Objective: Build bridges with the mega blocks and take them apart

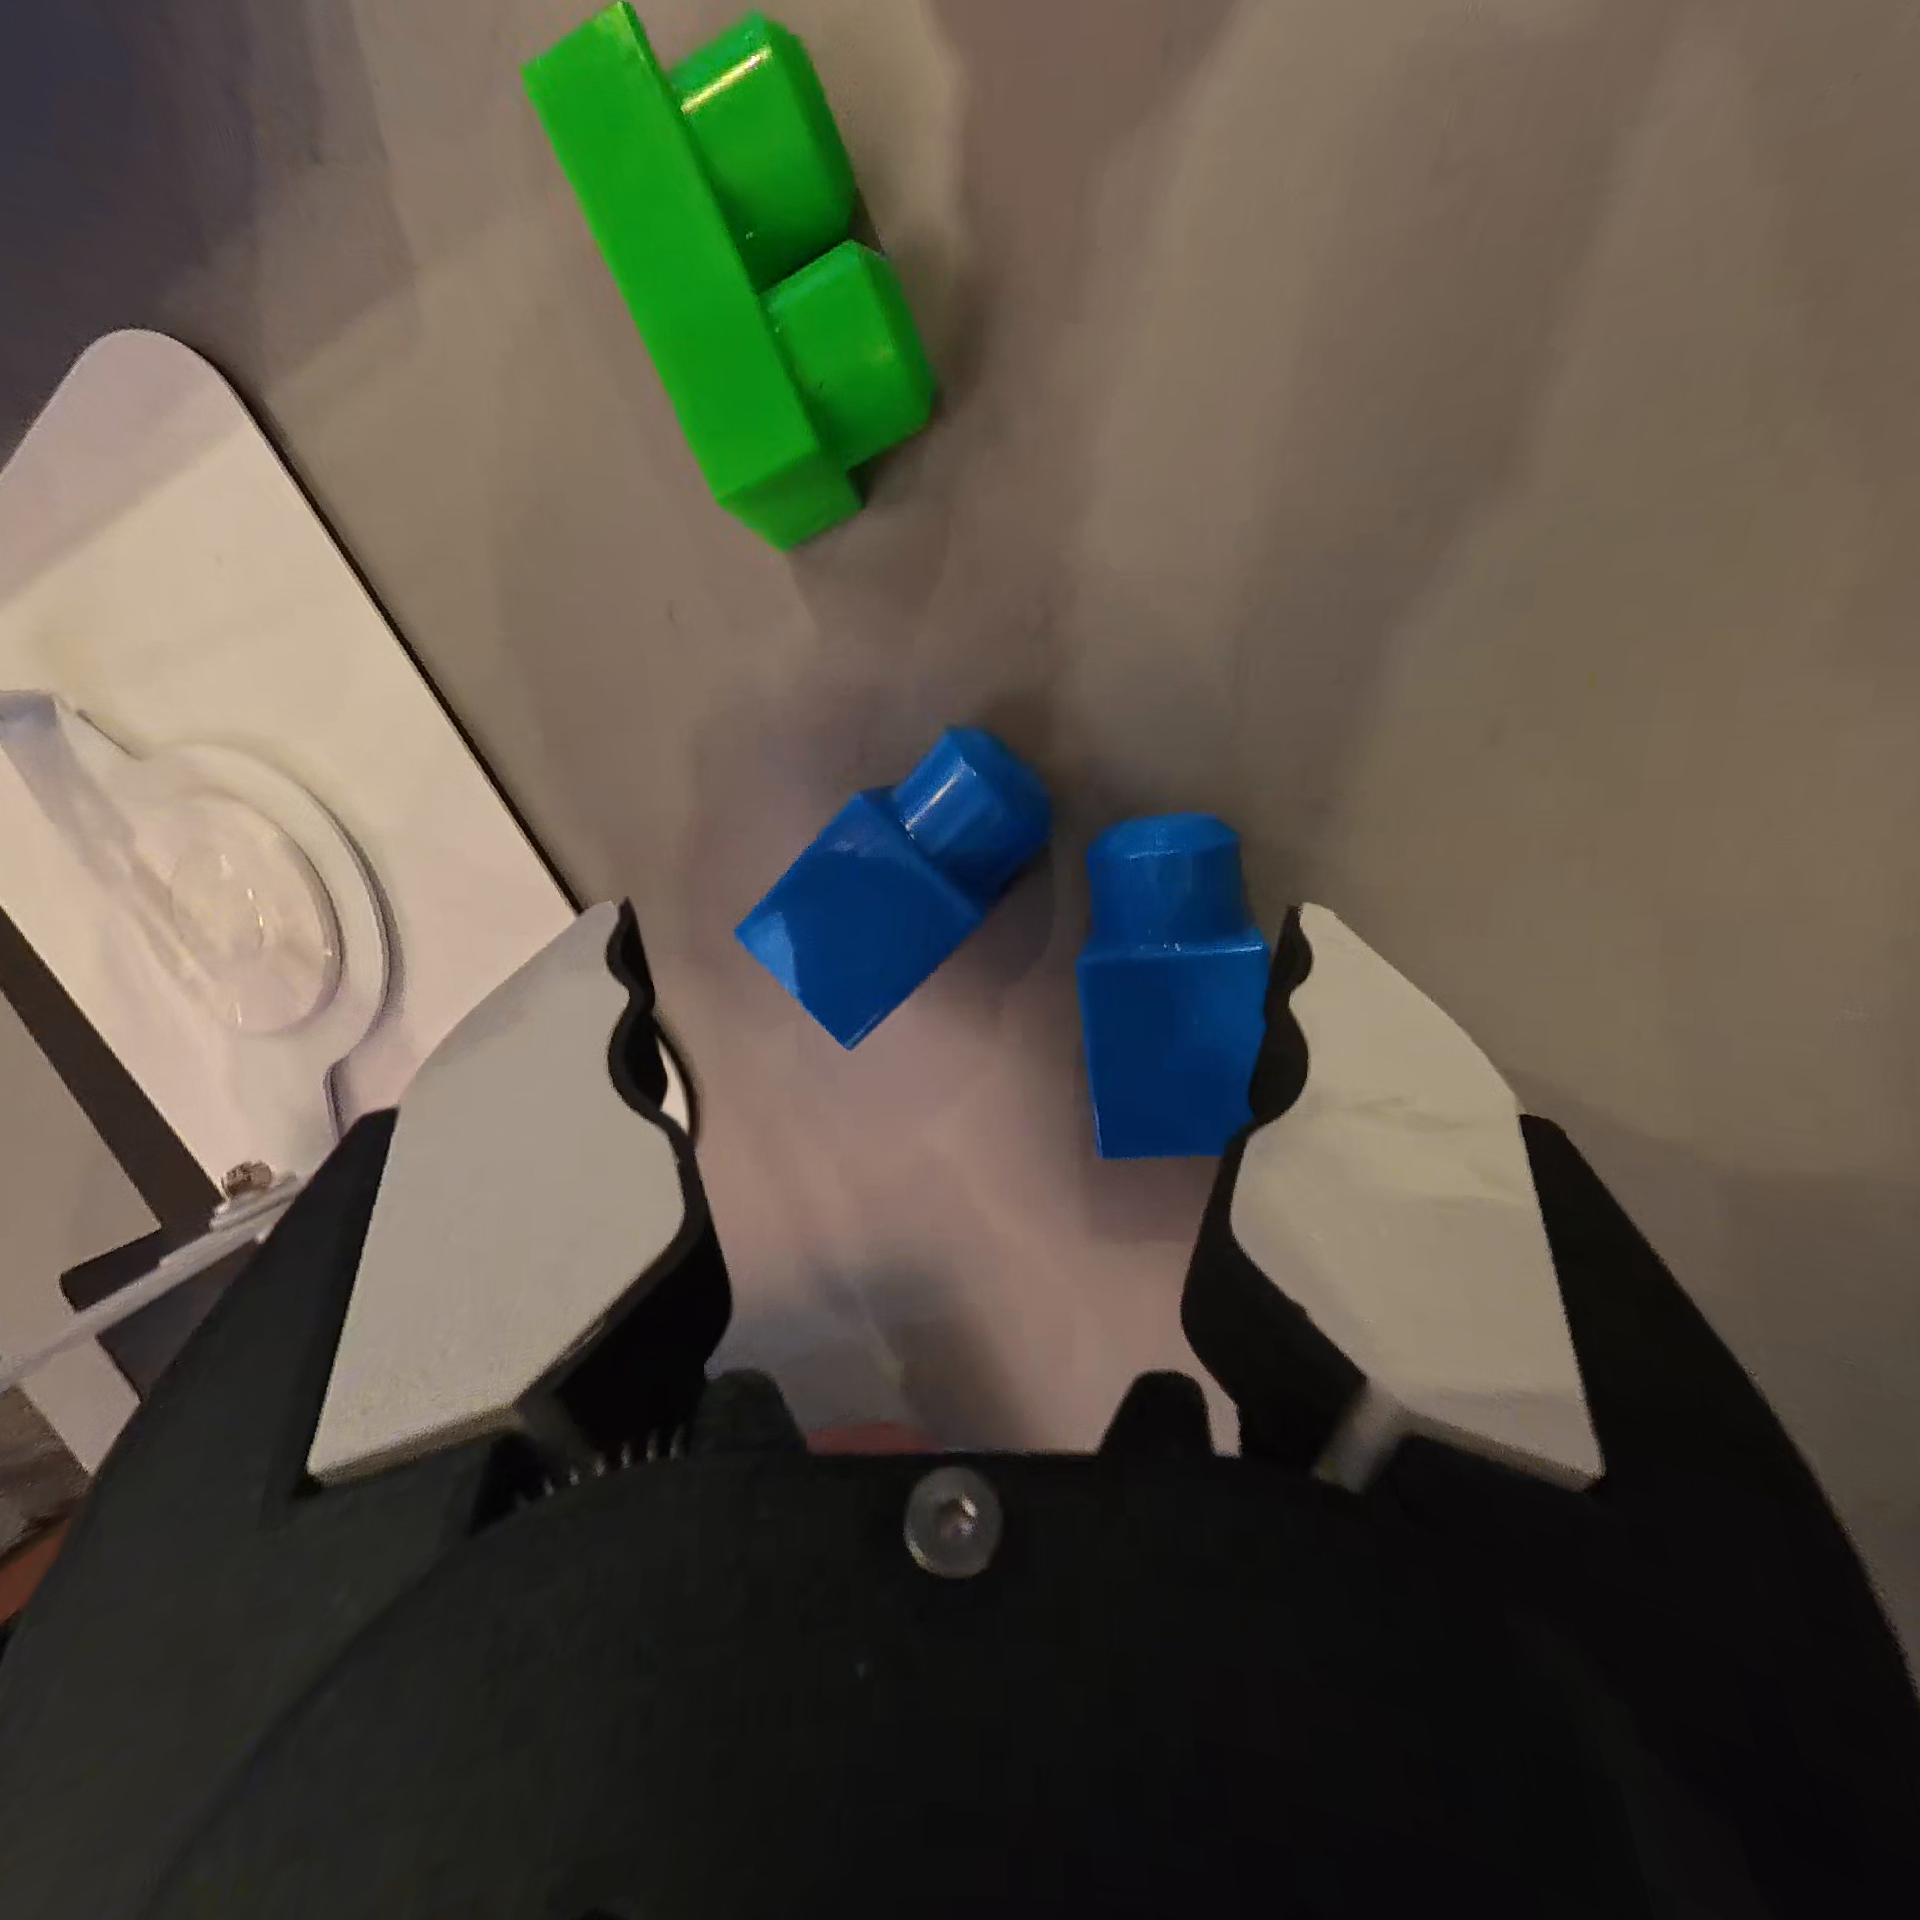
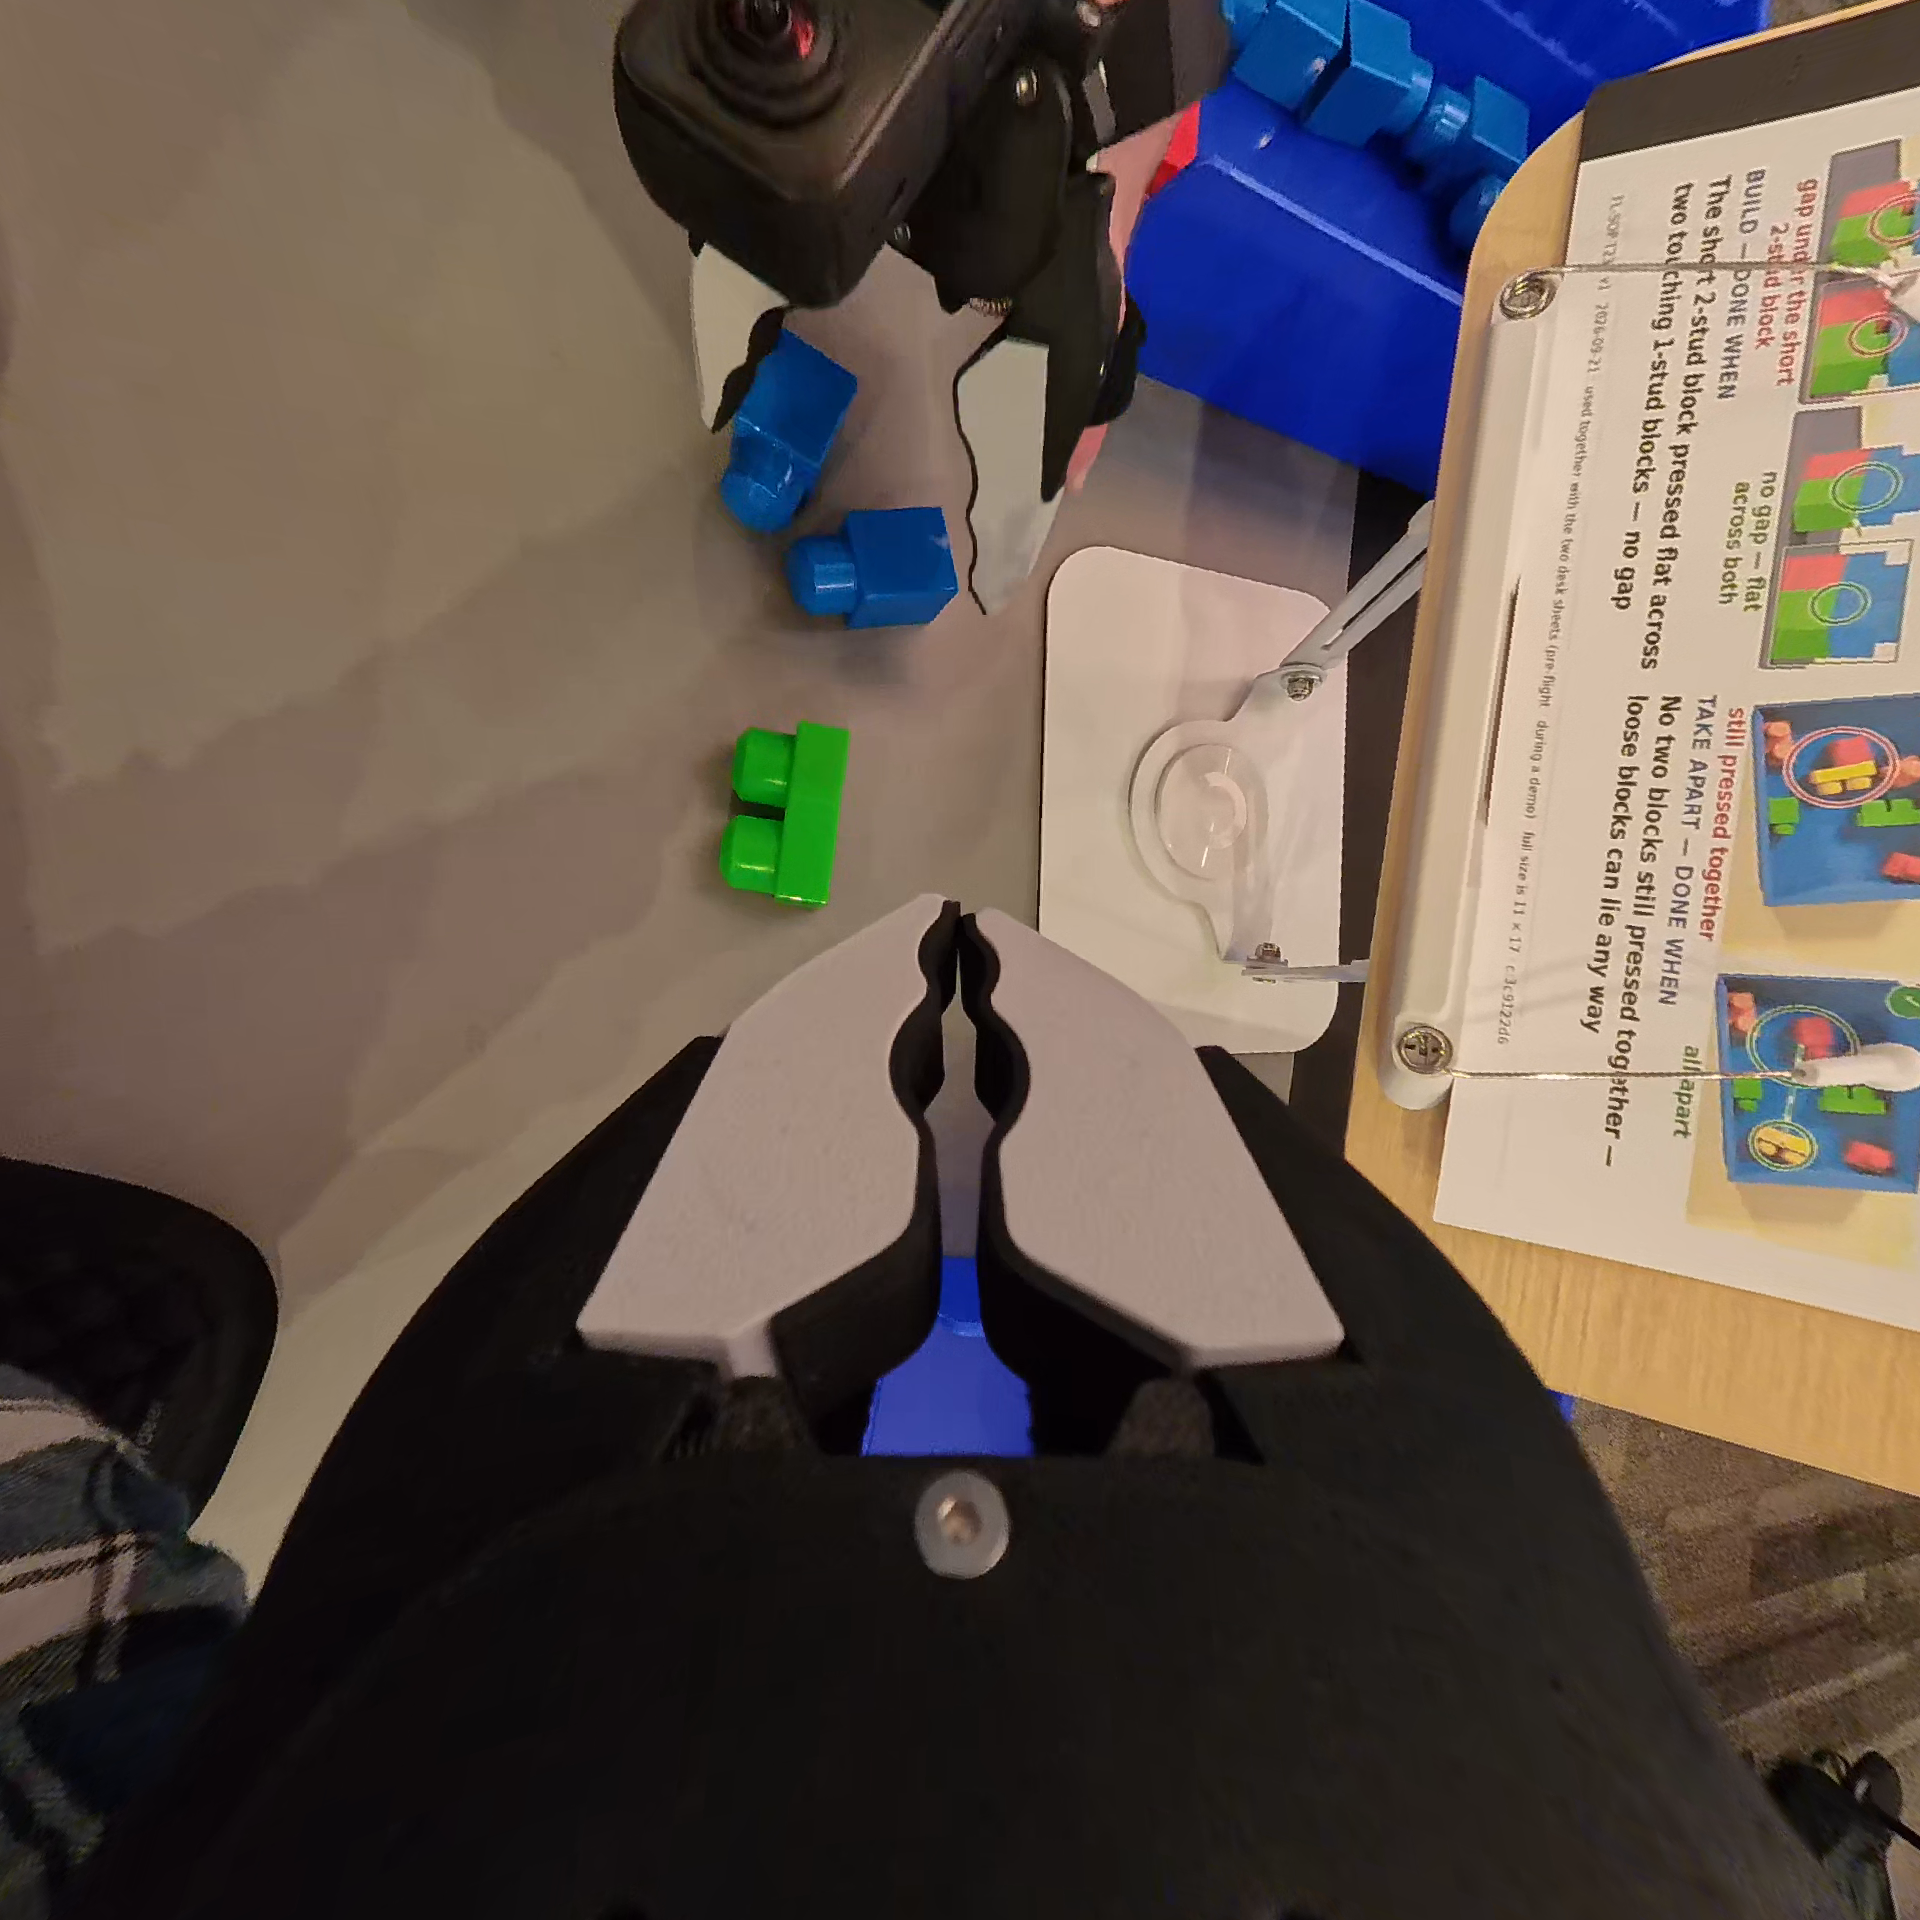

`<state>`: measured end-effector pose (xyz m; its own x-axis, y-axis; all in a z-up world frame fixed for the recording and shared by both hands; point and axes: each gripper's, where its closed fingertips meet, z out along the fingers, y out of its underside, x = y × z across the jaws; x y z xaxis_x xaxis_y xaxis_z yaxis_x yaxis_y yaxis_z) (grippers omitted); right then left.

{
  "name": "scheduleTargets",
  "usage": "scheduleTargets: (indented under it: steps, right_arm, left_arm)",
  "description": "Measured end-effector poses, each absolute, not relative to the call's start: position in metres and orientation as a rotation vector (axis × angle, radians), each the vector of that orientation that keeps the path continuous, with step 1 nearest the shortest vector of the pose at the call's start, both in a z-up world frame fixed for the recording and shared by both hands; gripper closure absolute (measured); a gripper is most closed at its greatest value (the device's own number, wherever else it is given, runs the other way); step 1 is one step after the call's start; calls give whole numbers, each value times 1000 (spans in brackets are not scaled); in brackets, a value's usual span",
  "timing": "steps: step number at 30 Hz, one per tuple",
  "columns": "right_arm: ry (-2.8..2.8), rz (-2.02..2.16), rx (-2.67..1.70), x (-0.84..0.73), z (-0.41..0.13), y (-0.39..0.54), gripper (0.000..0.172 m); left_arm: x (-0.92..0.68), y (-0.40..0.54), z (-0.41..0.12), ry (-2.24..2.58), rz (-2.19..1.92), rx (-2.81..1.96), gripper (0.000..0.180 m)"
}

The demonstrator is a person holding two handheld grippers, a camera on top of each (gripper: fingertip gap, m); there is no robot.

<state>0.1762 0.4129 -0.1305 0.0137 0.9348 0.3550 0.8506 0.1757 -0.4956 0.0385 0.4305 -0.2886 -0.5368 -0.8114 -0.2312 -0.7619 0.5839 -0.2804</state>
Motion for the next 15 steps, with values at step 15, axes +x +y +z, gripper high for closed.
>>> scheduleTargets:
  steps: [15]
  right_arm:
    - [-1839, 176, -1685, 178, -130, 412, 172]
  left_arm:
    - [4, 435, -305, 2625, -151, -1494, 92]
